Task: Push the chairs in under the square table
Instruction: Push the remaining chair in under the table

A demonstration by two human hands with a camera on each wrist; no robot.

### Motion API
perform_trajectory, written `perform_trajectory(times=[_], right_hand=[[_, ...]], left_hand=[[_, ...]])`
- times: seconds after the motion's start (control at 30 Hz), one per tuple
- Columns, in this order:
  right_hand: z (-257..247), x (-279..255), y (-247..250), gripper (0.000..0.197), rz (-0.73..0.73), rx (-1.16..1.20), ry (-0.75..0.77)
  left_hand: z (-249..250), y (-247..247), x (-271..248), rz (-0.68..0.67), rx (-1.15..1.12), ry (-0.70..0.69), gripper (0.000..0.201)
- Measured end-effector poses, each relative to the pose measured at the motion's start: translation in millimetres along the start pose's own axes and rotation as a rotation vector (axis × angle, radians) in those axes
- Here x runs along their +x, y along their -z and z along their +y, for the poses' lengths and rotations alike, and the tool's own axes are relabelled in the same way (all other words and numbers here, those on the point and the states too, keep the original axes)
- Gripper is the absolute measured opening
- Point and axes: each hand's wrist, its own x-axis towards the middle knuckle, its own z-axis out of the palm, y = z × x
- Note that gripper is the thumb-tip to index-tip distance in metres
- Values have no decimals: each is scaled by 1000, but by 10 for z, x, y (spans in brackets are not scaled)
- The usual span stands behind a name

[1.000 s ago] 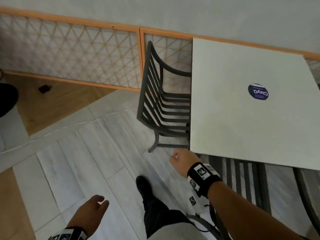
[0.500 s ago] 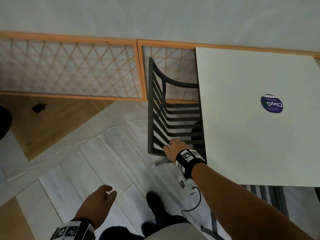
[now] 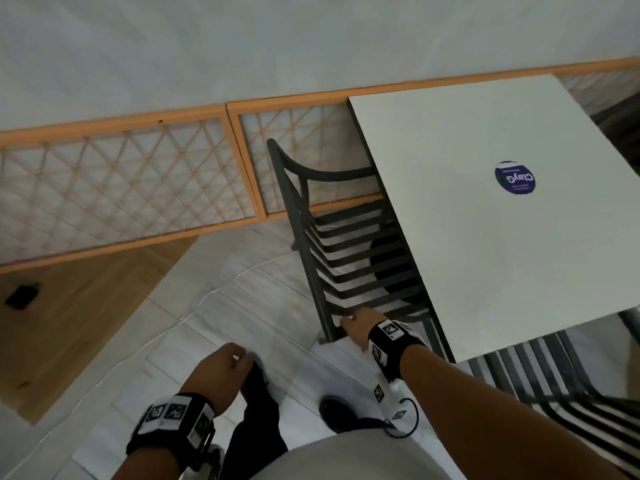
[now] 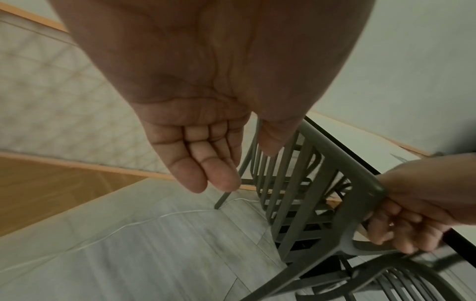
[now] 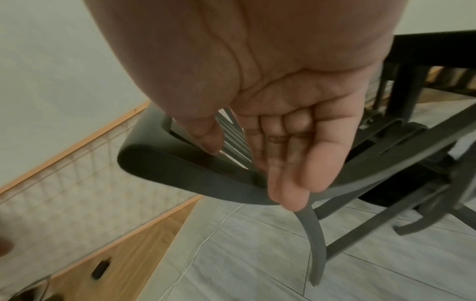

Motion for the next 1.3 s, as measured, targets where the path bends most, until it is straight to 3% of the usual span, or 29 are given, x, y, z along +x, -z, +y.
perform_trajectory(times=[0.13,0.27,0.4,0.5,0.57,0.67,0.7,0.83,0.93,1.17,1.3], right_hand=[[-147,-4,-22,39,25,189,-136],[-314,-148,-24,34,21,334,-229],[-364,-137,-60,32,-57,503,-297],[-335,-120,-116,37,-93,702,-376],[-256,-46,-164,38,-113,741,-392],[-188,39,-209,30,-161,804,-417],[-183,58,-210,28,-175,820,-422],[-203,80,-183,29,-196,788,-414],[-277,43,-124,26,-151,723,-431],[-438,96,-205,24,7,828,-567],[-618,74,-213,23,28,918,-618]], left_hand=[[83,587,548,-66,132,-121,39],[270,1236,1085,-74,201,-181,39],[824,1768,1598,-59,213,-204,30],[1345,1980,1928,3,189,-231,36],[1649,2036,2149,38,168,-231,47],[2066,2055,2517,68,185,-273,88],[2202,2052,2676,91,187,-306,92],[2611,1971,3019,85,178,-352,92],[2797,1898,2821,91,149,-300,86],[2652,1851,3018,58,-77,-240,123],[2603,1926,3272,43,-40,-233,125]])
